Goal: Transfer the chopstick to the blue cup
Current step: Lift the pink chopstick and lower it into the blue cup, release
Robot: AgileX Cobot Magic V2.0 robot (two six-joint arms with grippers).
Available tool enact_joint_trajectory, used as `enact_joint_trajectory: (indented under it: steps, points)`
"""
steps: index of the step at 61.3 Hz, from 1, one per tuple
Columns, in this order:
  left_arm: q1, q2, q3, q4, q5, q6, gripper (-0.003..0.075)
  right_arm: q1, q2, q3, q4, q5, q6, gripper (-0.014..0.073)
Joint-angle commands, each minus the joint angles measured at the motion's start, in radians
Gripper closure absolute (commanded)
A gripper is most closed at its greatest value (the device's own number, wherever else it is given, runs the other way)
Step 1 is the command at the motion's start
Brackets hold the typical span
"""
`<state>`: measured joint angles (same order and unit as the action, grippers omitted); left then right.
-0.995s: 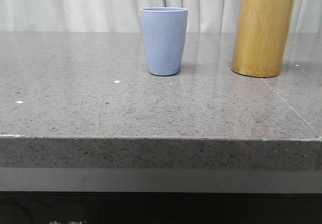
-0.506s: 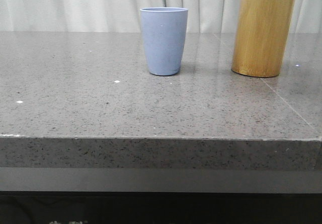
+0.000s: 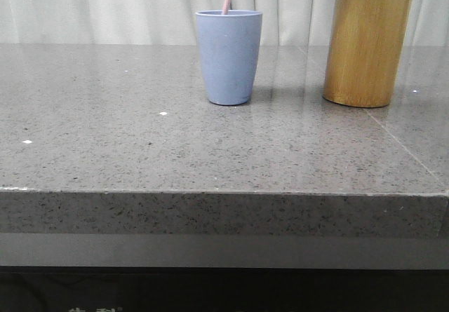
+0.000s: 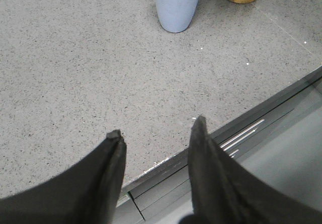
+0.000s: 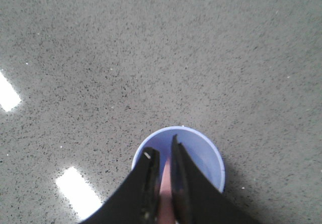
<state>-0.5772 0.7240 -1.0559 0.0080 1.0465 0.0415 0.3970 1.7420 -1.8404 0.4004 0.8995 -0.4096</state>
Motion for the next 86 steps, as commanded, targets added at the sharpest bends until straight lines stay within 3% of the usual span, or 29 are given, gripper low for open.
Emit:
enact_joint_trajectory:
  steps: [1,10,16,32,47,66,86]
  points:
    - [-0.003,0.002,-0.025,-0.008,-0.067,-0.008,0.0417,-0.001,-0.032,-0.025,0.042,-0.068,-0.010,0.0490]
    - [-0.003,0.002,-0.025,-0.008,-0.067,-0.008,0.0417,-0.001,-0.032,-0.025,0.042,-0.064,-0.009,0.0210]
    - [-0.003,0.002,-0.025,-0.008,-0.067,-0.008,0.0417,-0.003,-0.052,-0.026,0.042,-0.051,-0.009,0.0129]
    - [-0.003,0.002,-0.025,-0.008,-0.067,-0.008,0.0417,-0.006,-0.204,-0.026,0.000,0.058,0.053,0.0127]
    - [-0.003,0.002,-0.025,-0.008,-0.067,-0.008,0.0417,-0.006,-0.393,0.021,-0.276,0.168,0.319,0.0130]
    - [-0.003,0.002,-0.025,-0.008,-0.067,-0.008,0.0417,-0.006,-0.688,0.456,-0.261,0.015,0.354,0.0130]
    - [-0.003,0.002,-0.025,-0.008,-0.067,-0.008,0.0417,-0.006,-0.970,0.797,-0.261,-0.125,0.401,0.0130]
